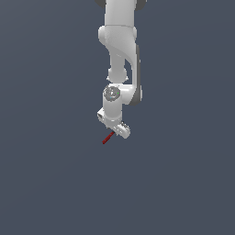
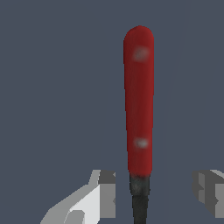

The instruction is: Pick up the object and move it to a goal position.

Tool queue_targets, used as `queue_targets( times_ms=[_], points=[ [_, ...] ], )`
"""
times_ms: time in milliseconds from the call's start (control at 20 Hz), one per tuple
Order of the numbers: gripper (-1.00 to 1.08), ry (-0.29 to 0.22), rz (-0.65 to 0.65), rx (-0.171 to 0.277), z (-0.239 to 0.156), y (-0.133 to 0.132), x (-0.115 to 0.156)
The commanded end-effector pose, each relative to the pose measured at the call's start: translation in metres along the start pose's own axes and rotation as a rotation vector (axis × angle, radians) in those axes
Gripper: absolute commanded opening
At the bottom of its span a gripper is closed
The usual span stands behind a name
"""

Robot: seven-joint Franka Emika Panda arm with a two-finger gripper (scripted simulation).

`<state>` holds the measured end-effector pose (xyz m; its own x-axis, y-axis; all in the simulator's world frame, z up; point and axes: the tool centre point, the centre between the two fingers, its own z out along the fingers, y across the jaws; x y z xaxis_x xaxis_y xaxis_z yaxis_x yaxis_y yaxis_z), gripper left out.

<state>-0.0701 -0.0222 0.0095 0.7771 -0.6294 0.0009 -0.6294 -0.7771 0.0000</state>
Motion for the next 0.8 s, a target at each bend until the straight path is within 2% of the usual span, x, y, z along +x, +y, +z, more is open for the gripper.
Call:
queue_targets(
  times_ms=[0,450,750],
  points=[
    [-1.00,-0.001,-0.006,0.000,0.003,-0.003,-0.002],
    [-1.00,0.001,0.002,0.000,-0.007,0.005,0.005],
    [-1.00,0.001,0.002,0.000,-0.033,0.020,0.018]
  ],
)
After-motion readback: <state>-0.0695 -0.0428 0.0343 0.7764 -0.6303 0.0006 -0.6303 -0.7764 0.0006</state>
